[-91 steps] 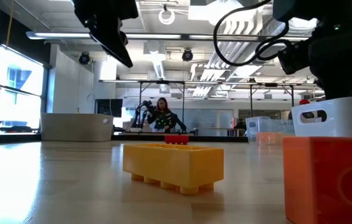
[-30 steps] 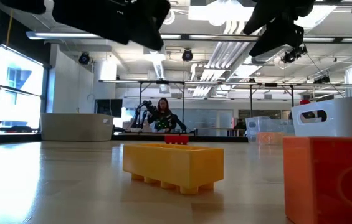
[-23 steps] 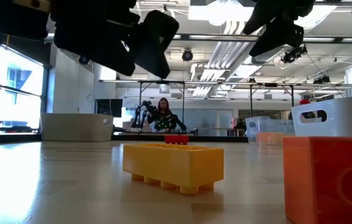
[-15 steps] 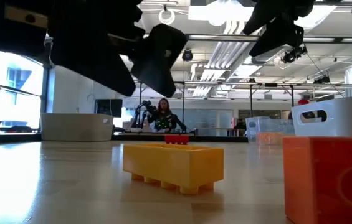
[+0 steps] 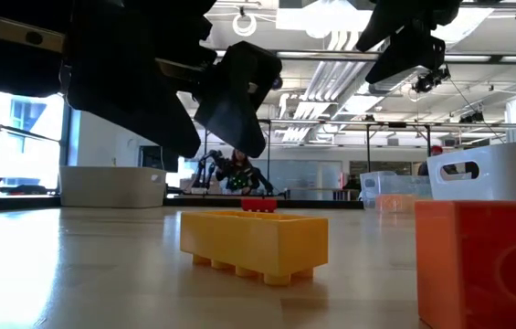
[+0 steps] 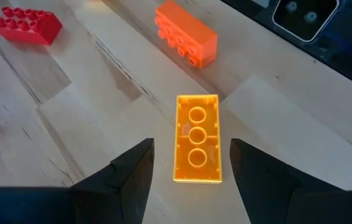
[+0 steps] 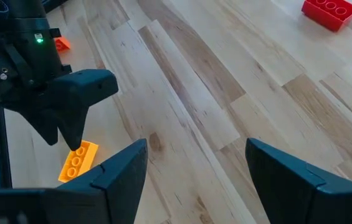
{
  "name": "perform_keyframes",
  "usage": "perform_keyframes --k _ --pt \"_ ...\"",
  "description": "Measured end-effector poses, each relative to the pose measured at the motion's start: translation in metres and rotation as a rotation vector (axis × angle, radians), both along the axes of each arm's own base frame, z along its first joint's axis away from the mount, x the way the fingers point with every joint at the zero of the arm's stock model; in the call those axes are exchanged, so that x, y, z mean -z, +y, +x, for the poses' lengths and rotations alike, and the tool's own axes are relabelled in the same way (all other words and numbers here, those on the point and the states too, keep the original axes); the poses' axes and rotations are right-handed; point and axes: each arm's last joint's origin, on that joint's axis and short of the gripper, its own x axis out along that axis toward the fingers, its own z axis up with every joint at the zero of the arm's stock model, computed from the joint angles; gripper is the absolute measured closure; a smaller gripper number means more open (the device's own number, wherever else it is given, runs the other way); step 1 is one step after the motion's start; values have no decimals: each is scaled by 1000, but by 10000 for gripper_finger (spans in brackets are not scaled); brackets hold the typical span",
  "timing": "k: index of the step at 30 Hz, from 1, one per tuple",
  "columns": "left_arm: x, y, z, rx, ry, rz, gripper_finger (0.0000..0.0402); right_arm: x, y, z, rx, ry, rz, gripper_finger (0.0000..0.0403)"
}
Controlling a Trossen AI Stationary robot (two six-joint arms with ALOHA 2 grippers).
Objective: Sort & place blocks by color
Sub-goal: Put the yellow game piece into the transparent bin
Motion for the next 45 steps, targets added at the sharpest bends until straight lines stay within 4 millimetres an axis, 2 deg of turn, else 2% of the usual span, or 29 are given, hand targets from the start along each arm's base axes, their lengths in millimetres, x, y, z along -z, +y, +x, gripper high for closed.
perform_keyframes --k 14,22,34,41,45 --pt "1 -4 -1 3 2 11 204 0 0 0 0 0 0 147" --pt "21 -7 2 -8 36 34 204 0 0 0 0 0 0 147" --pt "24 -7 3 -36 29 54 204 0 0 0 -1 1 2 147" --pt "42 -9 5 -43 61 63 204 0 0 0 -3 1 3 147" --pt "44 -9 6 -45 51 64 204 0 0 0 -2 1 4 147"
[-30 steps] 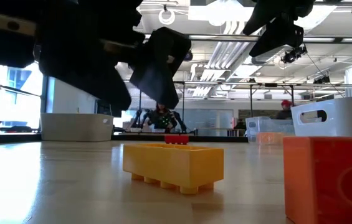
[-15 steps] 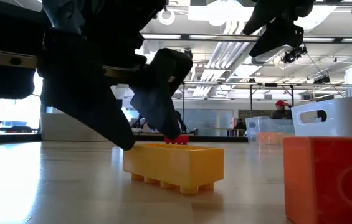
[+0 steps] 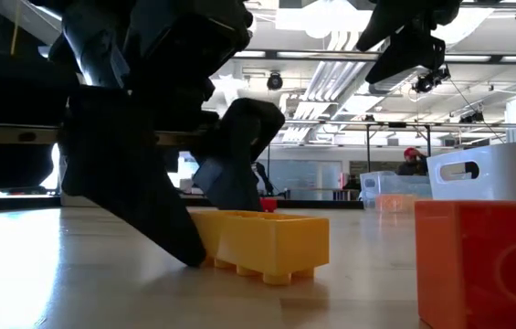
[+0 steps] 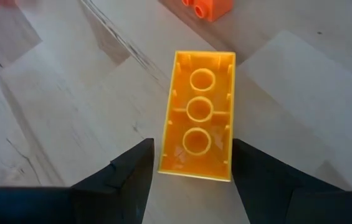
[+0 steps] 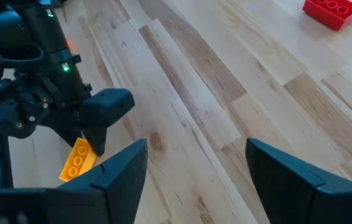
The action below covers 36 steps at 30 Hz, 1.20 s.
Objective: Sort & place blocks by color
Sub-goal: Put the yellow game piece into the transparent bin
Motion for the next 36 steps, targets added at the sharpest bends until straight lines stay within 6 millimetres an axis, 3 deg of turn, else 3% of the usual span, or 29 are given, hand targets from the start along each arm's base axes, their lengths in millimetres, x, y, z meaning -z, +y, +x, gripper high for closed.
perform_keyframes --k 9,17,25,36 --pt "0 0 1 -6 -12 -6 213 0 0 0 0 0 0 147" --pt "0 0 1 -5 -14 -11 291 0 0 0 0 0 -1 147" --pt "0 11 3 -61 10 -32 291 0 0 0 -3 1 -4 147" --pt "-14 44 4 -128 33 -16 291 0 0 0 -33 7 -34 147"
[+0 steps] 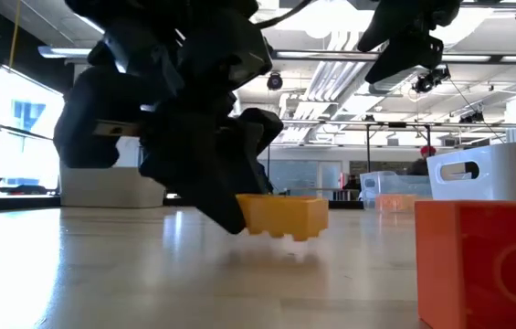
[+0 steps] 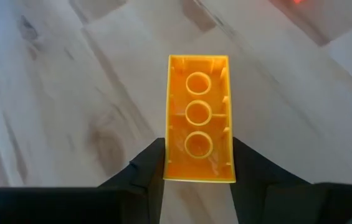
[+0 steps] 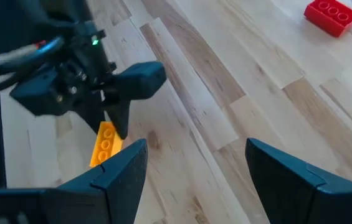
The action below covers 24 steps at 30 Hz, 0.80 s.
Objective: Sort & place blocks by color
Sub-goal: Put the yellow game piece into the transparent bin
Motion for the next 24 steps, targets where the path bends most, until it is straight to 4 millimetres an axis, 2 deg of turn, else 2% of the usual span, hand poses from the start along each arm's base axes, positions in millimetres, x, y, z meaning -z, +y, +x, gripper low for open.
perform_keyframes --k 8,16,24 --pt "-15 34 3 -9 -24 -84 291 0 0 0 -60 9 -60 147" --pt "-31 72 3 -33 -96 -25 291 0 -2 1 -128 23 -142 147" --pt "-33 115 1 -82 -123 18 291 -1 -16 4 -107 34 -241 147"
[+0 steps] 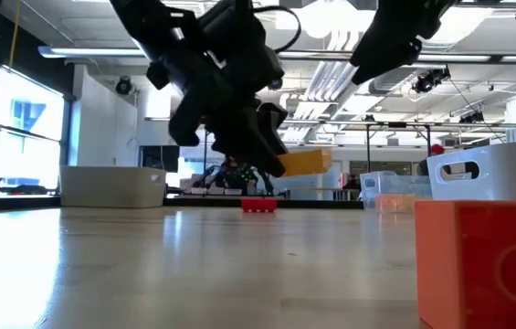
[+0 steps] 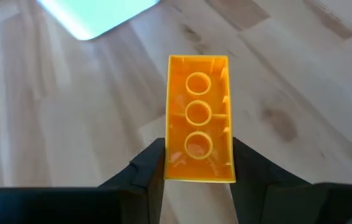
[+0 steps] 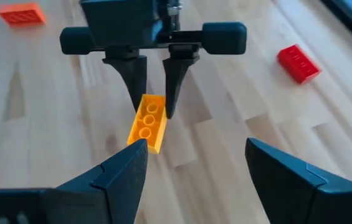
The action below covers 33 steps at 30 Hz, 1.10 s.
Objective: Sort & place blocks by color
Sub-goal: Put the yellow game piece into the transparent bin
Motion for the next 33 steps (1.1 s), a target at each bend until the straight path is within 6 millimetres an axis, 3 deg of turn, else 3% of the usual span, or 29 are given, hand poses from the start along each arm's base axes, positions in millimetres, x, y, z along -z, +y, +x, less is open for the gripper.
perform_keyframes --k 8,16,25,33 --pt "-2 38 -6 -32 -29 -71 291 -2 -18 6 -2 -3 -73 147" --pt "-7 63 -9 -35 -107 -160 291 -6 -31 12 -42 -30 -148 147" --pt "-16 87 -14 -48 -198 -334 291 -8 -36 16 -213 -14 -232 147" --pt "-27 96 -13 -33 -266 -556 291 -11 -37 19 -404 -41 -283 147"
